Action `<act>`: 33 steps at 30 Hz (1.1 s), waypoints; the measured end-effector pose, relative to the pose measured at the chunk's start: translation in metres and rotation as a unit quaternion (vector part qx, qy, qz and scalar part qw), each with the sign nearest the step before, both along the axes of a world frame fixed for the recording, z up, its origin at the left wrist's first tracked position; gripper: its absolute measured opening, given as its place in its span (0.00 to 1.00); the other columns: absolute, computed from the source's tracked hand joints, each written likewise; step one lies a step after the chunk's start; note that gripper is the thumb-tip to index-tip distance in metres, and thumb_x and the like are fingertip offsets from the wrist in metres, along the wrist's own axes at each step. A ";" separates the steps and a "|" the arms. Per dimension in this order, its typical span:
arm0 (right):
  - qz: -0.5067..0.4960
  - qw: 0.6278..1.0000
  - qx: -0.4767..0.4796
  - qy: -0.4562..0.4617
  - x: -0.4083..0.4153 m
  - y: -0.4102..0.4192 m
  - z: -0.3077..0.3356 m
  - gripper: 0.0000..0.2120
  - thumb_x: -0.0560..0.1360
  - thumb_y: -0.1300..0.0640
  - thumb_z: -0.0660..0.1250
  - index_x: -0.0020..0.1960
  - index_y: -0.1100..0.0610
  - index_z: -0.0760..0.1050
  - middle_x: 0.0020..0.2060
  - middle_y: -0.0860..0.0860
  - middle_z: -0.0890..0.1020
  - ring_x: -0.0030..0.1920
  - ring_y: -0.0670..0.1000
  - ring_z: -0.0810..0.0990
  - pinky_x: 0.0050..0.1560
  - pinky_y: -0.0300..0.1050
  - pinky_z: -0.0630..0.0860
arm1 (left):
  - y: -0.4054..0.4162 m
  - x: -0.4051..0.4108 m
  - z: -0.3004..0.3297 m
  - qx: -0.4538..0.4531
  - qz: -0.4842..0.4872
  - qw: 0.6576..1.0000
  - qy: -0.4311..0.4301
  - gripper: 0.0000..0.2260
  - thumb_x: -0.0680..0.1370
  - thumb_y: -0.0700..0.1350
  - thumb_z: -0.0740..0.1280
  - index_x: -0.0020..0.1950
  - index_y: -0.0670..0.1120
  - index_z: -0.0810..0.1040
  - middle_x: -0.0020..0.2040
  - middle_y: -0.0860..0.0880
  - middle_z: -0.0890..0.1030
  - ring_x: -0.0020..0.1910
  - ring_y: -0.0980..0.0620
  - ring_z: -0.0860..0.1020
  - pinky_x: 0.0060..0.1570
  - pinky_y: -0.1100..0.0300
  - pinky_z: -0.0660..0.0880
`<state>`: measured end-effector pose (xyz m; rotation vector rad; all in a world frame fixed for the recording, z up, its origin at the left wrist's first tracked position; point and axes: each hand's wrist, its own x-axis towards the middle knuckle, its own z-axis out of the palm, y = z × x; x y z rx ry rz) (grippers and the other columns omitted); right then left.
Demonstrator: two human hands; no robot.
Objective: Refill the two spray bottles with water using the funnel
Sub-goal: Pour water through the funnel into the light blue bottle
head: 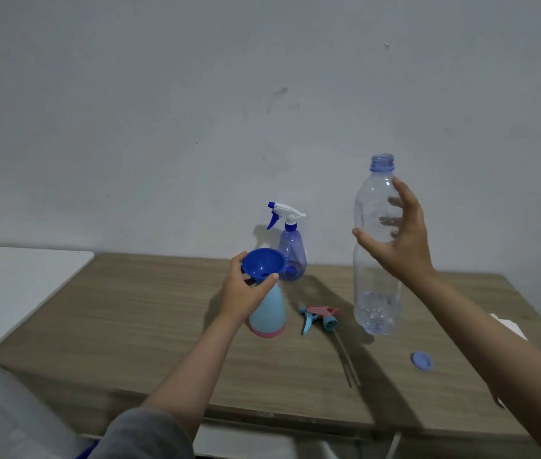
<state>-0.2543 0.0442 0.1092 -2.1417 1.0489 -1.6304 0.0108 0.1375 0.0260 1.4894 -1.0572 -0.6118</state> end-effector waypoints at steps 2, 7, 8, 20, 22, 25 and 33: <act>-0.027 0.999 0.007 -0.029 -0.003 -0.003 -0.011 0.48 0.65 0.52 0.79 0.74 0.40 0.52 0.65 0.52 0.66 0.55 0.52 0.76 0.49 0.34 0.73 | -0.001 0.000 -0.002 0.001 -0.003 1.000 0.008 0.33 0.67 0.51 0.77 0.68 0.54 0.66 0.56 0.57 0.76 0.52 0.55 0.80 0.49 0.58 0.79; -0.046 0.998 0.005 -0.044 -0.005 -0.005 -0.042 0.47 0.66 0.49 0.77 0.75 0.43 0.51 0.66 0.58 0.64 0.57 0.43 0.71 0.55 0.26 0.69 | -0.001 0.000 -0.004 0.003 -0.009 1.000 0.014 0.33 0.66 0.53 0.78 0.66 0.57 0.66 0.57 0.59 0.76 0.52 0.55 0.80 0.50 0.55 0.80; -0.047 0.998 0.013 -0.044 -0.006 -0.005 -0.048 0.47 0.66 0.49 0.76 0.75 0.43 0.50 0.66 0.58 0.64 0.57 0.46 0.72 0.55 0.25 0.68 | -0.001 0.001 -0.004 0.005 -0.009 1.000 0.016 0.33 0.66 0.53 0.78 0.66 0.57 0.66 0.57 0.59 0.76 0.52 0.56 0.80 0.50 0.55 0.80; -0.237 0.969 -0.059 0.031 -0.005 0.005 -0.046 0.45 0.65 0.40 0.75 0.73 0.47 0.54 0.71 0.59 0.52 0.73 0.62 0.56 0.67 0.67 0.62 | 0.001 0.001 0.000 0.018 -0.002 1.000 -0.007 0.37 0.67 0.53 0.77 0.70 0.54 0.62 0.55 0.60 0.74 0.49 0.60 0.79 0.45 0.63 0.77; -0.244 0.958 -0.136 0.061 0.004 0.013 -0.040 0.40 0.67 0.39 0.71 0.71 0.50 0.58 0.71 0.56 0.52 0.73 0.62 0.55 0.68 0.68 0.55 | 0.000 0.002 0.000 0.019 -0.001 1.000 -0.012 0.41 0.68 0.52 0.77 0.74 0.51 0.57 0.58 0.54 0.74 0.51 0.56 0.80 0.51 0.56 0.78; -0.149 0.957 -0.235 0.084 0.027 0.023 -0.029 0.30 0.69 0.48 0.72 0.67 0.54 0.66 0.68 0.59 0.61 0.70 0.62 0.61 0.69 0.63 0.58 | 0.002 0.000 0.001 0.022 -0.002 1.000 -0.012 0.44 0.68 0.52 0.77 0.75 0.50 0.53 0.62 0.50 0.74 0.53 0.52 0.80 0.53 0.56 0.77; 0.156 0.953 0.021 0.257 0.106 0.036 -0.004 0.30 0.69 0.51 0.73 0.68 0.53 0.68 0.62 0.51 0.71 0.63 0.51 0.68 0.60 0.50 0.74 | 0.009 0.001 -0.009 0.051 -0.009 0.998 -0.020 0.42 0.63 0.53 0.80 0.71 0.49 0.62 0.65 0.54 0.71 0.63 0.55 0.71 0.55 0.61 0.73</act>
